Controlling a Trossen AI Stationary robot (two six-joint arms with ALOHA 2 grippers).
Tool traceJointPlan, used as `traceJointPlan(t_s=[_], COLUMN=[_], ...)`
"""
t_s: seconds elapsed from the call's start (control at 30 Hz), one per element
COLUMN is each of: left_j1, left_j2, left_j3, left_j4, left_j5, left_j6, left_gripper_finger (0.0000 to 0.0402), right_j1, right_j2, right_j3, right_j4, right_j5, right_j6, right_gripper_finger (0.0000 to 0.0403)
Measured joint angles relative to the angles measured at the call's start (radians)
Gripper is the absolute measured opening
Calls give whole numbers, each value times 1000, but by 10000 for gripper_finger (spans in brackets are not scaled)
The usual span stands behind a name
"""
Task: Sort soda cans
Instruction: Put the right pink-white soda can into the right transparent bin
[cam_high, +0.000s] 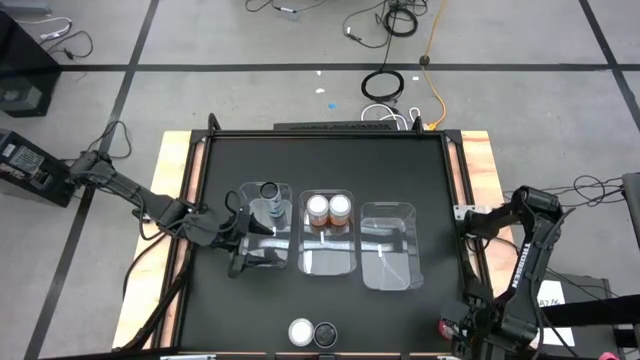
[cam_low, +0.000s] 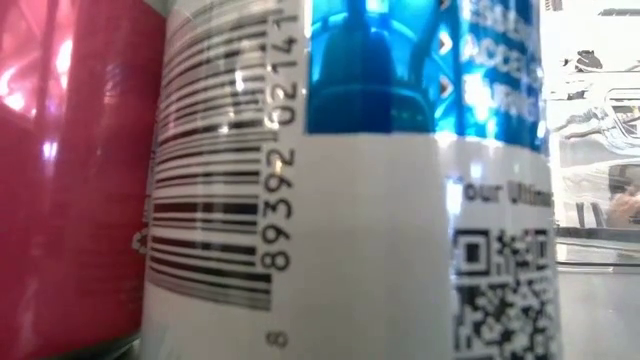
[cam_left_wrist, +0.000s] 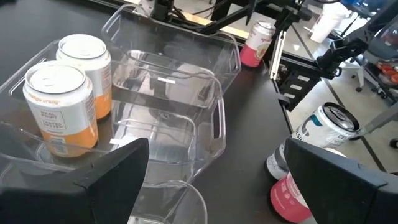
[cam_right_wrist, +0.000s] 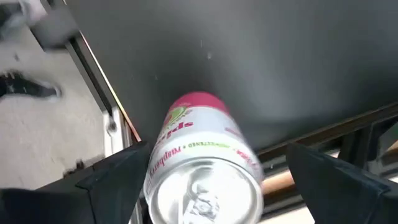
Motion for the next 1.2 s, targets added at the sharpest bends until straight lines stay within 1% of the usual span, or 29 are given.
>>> traceJointPlan(t_s=[0.2, 0.3, 0.4, 0.5, 0.73, 0.87, 0.97, 1.1, 1.2], left_j1=[0, 0, 0, 0, 0, 0, 0, 1, 1], left_j2=[0, 0, 0, 0, 0, 0, 0, 0, 0], left_j3=[0, 0, 0, 0, 0, 0, 0, 0, 0], left_j4=[0, -1, -3, -3, -7, -8, -8, -8, -7], left_j5=[0, 0, 0, 0, 0, 0, 0, 0, 0], left_j6=[0, 1, 1, 1, 1, 2, 4, 9, 9], left_gripper_finger=[384, 384, 384, 384, 384, 384, 384, 384, 384], right_j1=[7, 7, 7, 7, 7, 0, -15, -35, -56], right_j2=[0, 0, 0, 0, -4, -15, -53, -151, -243], right_j3=[-111, -166, -193, -207, -231, -234, -238, -237, -234], right_j4=[139, 207, 244, 249, 270, 267, 242, 187, 138], right_j5=[-107, -137, -130, -127, -113, -111, -88, -14, 3], right_j6=[0, 6, 32, 52, 92, 96, 118, 179, 218], right_gripper_finger=[370, 370, 367, 351, 277, 277, 277, 277, 277])
